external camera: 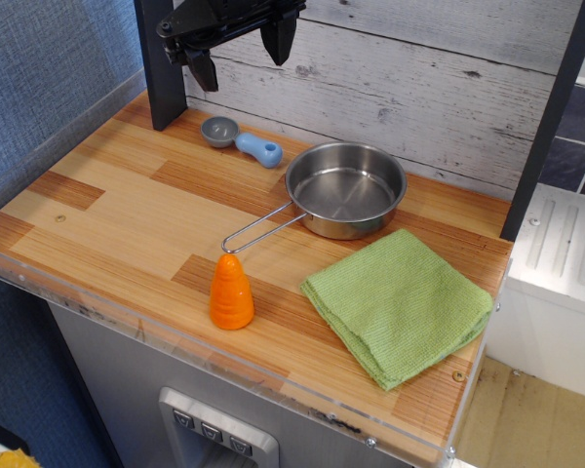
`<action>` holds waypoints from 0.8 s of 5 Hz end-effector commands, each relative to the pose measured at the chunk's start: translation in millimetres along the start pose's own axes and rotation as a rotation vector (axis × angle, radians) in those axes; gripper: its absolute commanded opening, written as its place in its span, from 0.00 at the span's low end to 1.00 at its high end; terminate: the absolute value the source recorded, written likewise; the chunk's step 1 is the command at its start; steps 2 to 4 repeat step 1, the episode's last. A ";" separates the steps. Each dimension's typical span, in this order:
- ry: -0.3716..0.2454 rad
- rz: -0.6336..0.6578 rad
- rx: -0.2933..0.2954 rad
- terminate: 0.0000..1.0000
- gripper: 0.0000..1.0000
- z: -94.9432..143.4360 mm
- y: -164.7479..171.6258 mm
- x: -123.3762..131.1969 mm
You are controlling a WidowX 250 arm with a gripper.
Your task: Move the scoop to the left of the saucepan
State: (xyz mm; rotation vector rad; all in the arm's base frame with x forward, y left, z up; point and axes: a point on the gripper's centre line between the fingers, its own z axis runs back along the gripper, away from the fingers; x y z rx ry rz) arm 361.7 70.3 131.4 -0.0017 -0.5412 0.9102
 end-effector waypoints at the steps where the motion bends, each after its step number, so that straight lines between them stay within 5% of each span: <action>1: -0.034 0.005 -0.033 1.00 1.00 18.2 2.2 -0.8; 4: -0.034 0.005 -0.033 1.00 1.00 18.2 2.2 -0.8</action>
